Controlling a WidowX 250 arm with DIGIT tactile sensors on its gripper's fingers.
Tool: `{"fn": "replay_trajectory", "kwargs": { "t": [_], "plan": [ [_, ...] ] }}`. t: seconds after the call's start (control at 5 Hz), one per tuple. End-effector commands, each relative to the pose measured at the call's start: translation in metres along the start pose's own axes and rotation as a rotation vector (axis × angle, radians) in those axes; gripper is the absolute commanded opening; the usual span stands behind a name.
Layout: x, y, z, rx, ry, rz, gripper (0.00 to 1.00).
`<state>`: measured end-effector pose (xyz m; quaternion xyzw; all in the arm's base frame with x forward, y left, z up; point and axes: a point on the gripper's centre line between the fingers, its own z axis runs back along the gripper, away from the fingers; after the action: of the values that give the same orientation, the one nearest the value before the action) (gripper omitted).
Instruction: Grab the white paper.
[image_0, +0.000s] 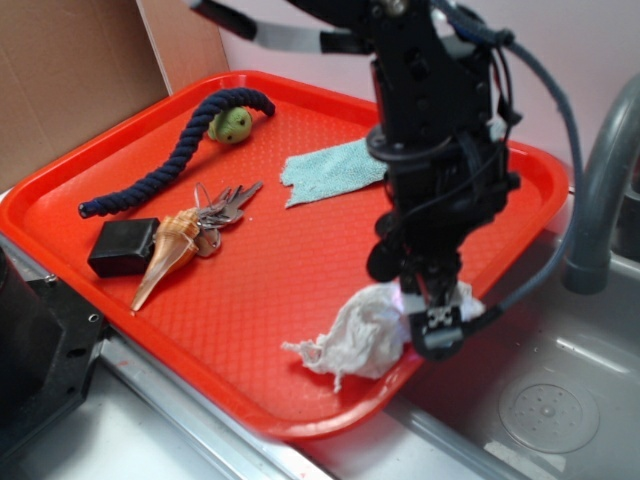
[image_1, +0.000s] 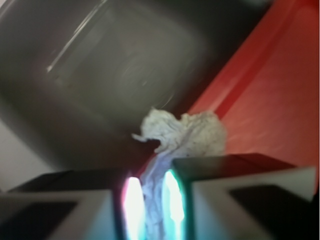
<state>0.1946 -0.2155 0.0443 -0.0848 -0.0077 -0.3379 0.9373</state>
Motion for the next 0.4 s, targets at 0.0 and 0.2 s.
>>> {"fn": "replay_trajectory", "kwargs": {
  "t": [0.0,0.2],
  "plan": [
    [-0.002,-0.012,0.005,-0.027,0.017,0.023,1.0],
    [-0.014,-0.028,-0.002,-0.032,0.015,0.027,1.0]
  ]
}}
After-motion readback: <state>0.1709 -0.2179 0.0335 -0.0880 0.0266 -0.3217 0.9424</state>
